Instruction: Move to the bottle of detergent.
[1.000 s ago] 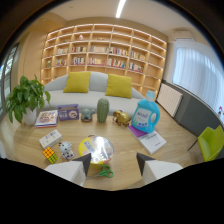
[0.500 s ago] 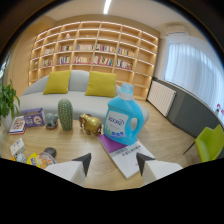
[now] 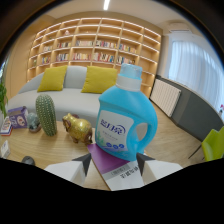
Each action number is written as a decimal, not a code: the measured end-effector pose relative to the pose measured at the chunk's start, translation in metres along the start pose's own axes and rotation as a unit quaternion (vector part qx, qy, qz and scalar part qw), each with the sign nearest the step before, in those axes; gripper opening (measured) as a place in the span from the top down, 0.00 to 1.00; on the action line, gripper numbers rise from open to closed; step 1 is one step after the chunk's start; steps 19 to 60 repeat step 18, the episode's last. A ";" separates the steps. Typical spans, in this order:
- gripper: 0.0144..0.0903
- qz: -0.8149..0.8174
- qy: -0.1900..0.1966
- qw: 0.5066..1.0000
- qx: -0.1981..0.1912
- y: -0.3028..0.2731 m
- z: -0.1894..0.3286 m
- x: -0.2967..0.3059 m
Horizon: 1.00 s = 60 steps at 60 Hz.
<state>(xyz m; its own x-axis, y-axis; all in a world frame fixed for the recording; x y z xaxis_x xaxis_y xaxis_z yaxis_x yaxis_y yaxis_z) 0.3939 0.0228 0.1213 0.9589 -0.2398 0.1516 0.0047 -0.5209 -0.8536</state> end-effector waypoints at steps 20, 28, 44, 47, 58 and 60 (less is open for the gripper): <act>0.06 0.007 0.008 1.000 0.001 0.000 0.001 0.004; 0.06 0.007 0.008 1.000 0.001 0.000 0.001 0.004; 0.06 0.007 0.008 1.000 0.001 0.000 0.001 0.004; 0.06 0.007 0.008 1.000 0.001 0.000 0.001 0.004; 0.06 0.007 0.008 1.000 0.001 0.000 0.001 0.004; 0.06 0.007 0.008 1.000 0.001 0.000 0.001 0.004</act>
